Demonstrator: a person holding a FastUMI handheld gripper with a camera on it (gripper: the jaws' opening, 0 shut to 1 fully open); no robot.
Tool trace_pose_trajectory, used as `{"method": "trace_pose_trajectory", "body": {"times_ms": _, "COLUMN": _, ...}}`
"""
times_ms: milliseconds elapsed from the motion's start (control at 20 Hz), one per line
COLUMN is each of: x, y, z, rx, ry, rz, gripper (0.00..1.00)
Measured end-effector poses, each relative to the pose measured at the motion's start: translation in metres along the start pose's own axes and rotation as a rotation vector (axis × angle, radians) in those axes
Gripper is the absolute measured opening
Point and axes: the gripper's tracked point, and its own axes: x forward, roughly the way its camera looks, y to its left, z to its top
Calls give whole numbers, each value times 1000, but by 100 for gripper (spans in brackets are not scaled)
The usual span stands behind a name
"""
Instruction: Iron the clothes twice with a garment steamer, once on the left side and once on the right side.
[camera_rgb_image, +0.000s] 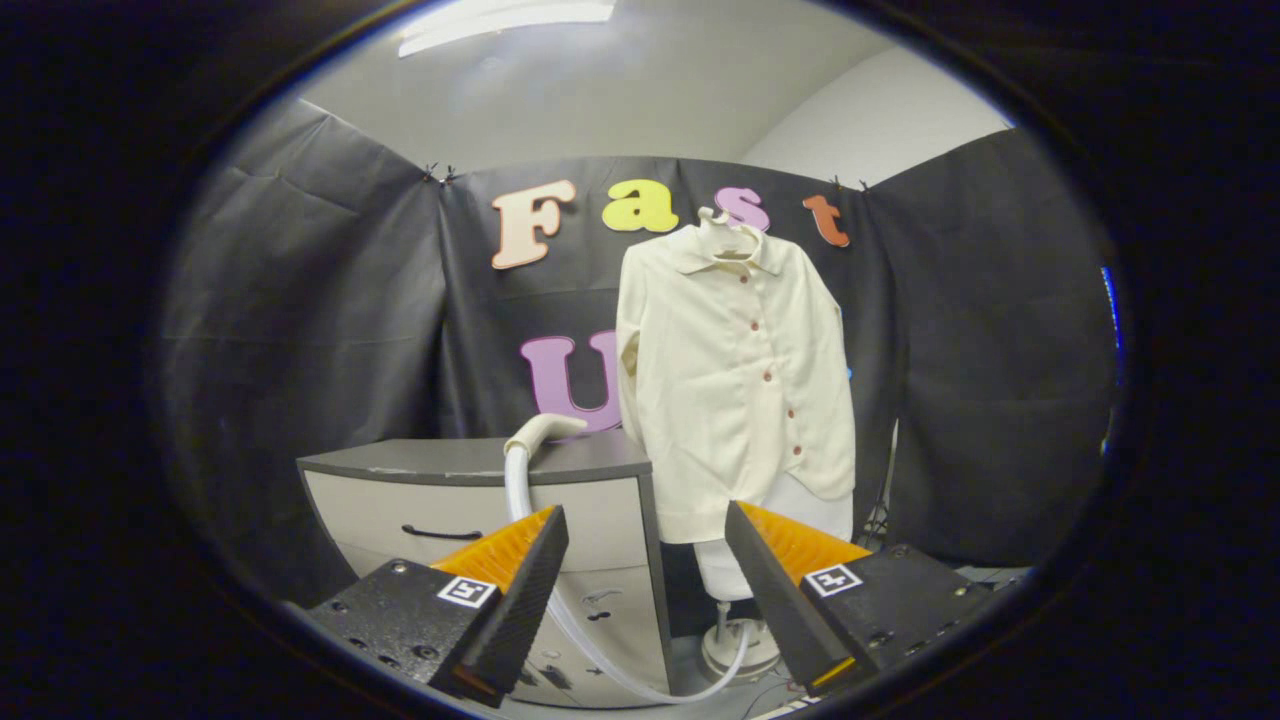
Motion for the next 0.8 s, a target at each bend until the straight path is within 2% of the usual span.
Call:
{"method": "trace_pose_trajectory", "body": {"times_ms": 250, "x": 29, "y": 4, "z": 25, "rx": -17, "ry": 9, "rz": 1, "gripper": 96}}
{"method": "trace_pose_trajectory", "body": {"times_ms": 400, "x": 58, "y": 21, "z": 41, "rx": -10, "ry": 35, "rz": 45, "gripper": 97}}
{"method": "trace_pose_trajectory", "body": {"times_ms": 550, "x": 84, "y": 40, "z": 51, "rx": -85, "ry": 63, "rz": 67, "gripper": 97}}
{"method": "trace_pose_trajectory", "body": {"times_ms": 650, "x": 102, "y": 69, "z": 59, "rx": -92, "ry": 80, "rz": 129, "gripper": 97}}
{"method": "trace_pose_trajectory", "body": {"times_ms": 800, "x": 128, "y": 95, "z": 66, "rx": -90, "ry": 97, "rz": 176, "gripper": 97}}
